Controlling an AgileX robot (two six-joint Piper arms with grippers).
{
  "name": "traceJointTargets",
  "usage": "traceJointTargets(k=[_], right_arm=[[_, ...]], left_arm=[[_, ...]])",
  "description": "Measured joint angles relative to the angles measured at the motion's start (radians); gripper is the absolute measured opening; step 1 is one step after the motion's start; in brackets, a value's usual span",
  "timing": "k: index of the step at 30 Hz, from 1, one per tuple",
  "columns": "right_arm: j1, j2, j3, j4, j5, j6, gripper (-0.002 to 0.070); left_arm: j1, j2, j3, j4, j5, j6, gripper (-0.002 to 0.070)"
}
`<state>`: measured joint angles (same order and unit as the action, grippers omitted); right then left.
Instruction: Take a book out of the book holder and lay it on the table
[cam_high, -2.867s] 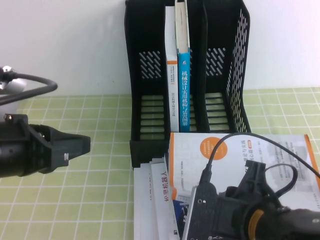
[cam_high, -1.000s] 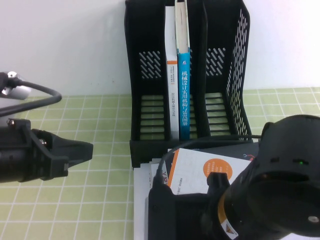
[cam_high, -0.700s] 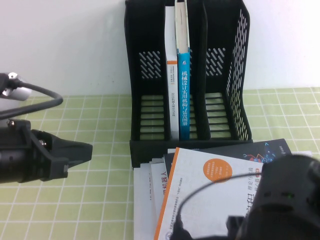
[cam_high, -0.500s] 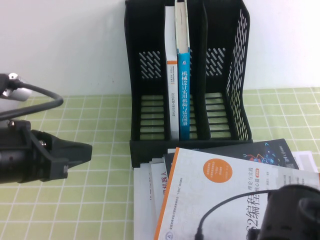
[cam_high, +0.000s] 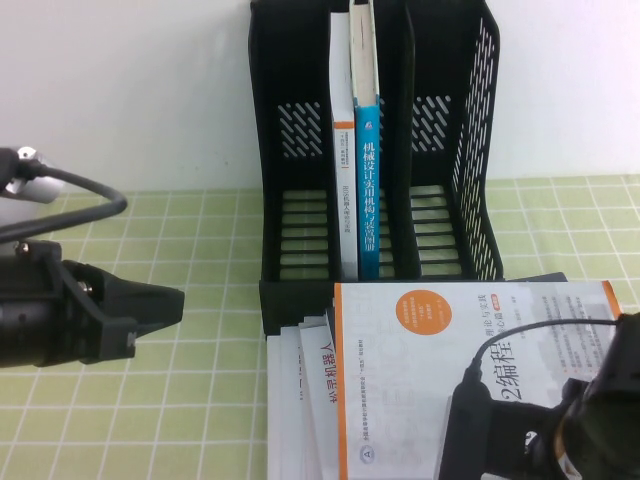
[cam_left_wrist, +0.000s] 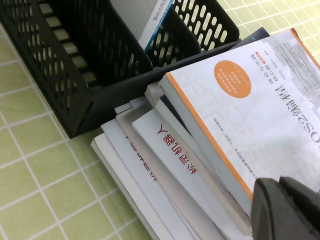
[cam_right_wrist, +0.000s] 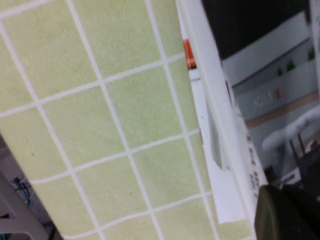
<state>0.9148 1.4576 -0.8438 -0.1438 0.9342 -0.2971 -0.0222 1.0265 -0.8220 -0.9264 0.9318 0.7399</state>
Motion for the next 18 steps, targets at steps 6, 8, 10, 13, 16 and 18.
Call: traceJointTargets(k=[6, 8, 10, 13, 16, 18], right_arm=[[-0.006, -0.106, -0.006, 0.209, -0.013, -0.161, -0.0001], [-0.006, -0.176, -0.022, 0.29, -0.013, -0.198, -0.0001], [-0.006, -0.253, -0.05, 0.343, -0.026, -0.208, -0.0001], [-0.006, -0.388, -0.109, 0.37, -0.085, -0.201, -0.0001], [-0.006, -0.54, -0.145, 0.333, -0.17, -0.178, -0.0001], [-0.006, -0.625, -0.151, 0.245, -0.192, -0.147, -0.0001]], left_arm=[[0.0, -0.006, 0.0, 0.0, 0.0, 0.003, -0.0003], [0.0, -0.027, 0.0, 0.0, 0.0, 0.01, -0.0003], [-0.005, -0.064, 0.0, 0.006, 0.0, 0.015, -0.0003], [-0.052, -0.14, 0.0, 0.051, 0.0, 0.016, -0.0003], [-0.13, -0.239, 0.0, 0.15, 0.007, -0.012, -0.0003], [-0.174, -0.322, 0.0, 0.258, 0.022, -0.078, -0.0003]])
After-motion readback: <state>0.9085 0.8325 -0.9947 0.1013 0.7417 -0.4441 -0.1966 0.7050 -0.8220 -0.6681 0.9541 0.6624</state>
